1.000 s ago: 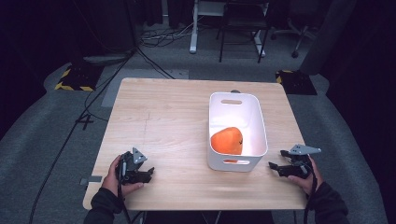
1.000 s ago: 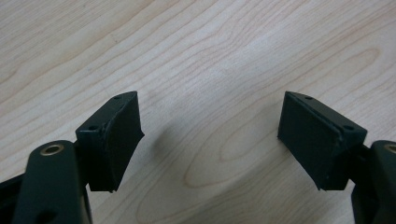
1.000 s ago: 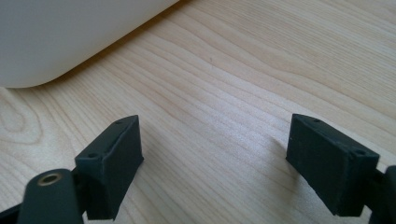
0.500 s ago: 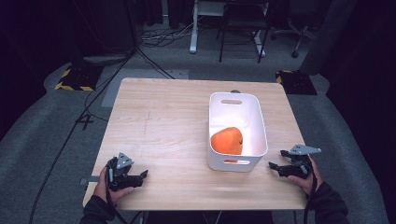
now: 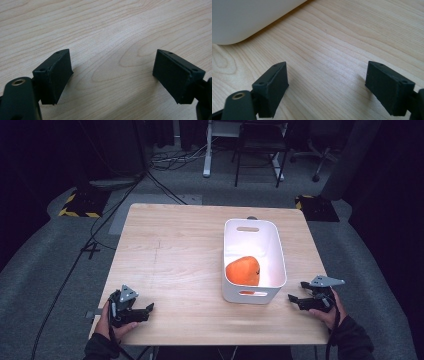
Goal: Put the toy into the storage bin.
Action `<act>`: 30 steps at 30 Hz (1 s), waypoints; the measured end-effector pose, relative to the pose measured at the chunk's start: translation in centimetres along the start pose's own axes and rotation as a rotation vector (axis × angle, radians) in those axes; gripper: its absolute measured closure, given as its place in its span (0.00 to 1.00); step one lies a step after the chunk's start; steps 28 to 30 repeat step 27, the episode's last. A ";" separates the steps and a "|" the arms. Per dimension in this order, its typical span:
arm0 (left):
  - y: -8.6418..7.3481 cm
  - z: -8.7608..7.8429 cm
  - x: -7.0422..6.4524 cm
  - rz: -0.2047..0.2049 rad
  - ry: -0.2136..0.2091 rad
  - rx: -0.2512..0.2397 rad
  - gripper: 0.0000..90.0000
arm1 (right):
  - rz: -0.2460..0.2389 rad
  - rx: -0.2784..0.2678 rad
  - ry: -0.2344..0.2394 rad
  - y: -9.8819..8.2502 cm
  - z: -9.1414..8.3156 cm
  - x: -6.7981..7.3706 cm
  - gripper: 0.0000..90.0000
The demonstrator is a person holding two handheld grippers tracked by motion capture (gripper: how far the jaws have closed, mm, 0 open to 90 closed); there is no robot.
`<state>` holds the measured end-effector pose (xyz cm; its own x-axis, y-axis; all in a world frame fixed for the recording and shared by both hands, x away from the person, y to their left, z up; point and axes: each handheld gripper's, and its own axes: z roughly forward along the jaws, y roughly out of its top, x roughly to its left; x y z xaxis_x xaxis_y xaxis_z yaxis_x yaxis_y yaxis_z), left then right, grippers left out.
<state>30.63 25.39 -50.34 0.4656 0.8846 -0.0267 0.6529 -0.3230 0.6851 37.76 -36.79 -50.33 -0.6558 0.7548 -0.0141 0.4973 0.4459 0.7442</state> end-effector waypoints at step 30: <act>0.2 0.1 0.0 -0.011 0.015 -0.001 0.17 | -0.002 0.000 0.004 0.0 0.0 0.0 0.20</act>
